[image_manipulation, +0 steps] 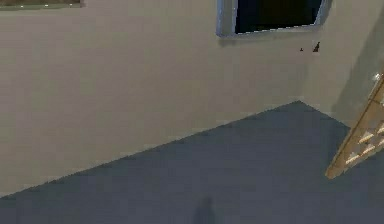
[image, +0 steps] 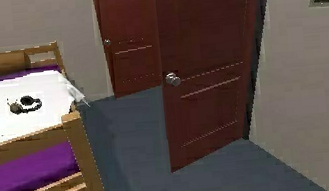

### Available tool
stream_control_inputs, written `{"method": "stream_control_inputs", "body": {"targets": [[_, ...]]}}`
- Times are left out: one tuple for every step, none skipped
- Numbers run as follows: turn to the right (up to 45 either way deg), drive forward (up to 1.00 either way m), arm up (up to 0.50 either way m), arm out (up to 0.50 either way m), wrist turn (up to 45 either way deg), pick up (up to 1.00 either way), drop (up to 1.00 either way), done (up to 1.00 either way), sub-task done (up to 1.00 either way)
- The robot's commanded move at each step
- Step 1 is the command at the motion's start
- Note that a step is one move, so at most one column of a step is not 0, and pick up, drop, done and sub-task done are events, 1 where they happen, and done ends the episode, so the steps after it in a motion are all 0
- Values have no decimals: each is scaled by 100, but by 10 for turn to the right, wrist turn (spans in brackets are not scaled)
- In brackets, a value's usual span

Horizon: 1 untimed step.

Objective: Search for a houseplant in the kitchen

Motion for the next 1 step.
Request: {"method": "stream_control_inputs", "body": {"targets": [[0,80,0,0,0,0,0,0,0]]}}
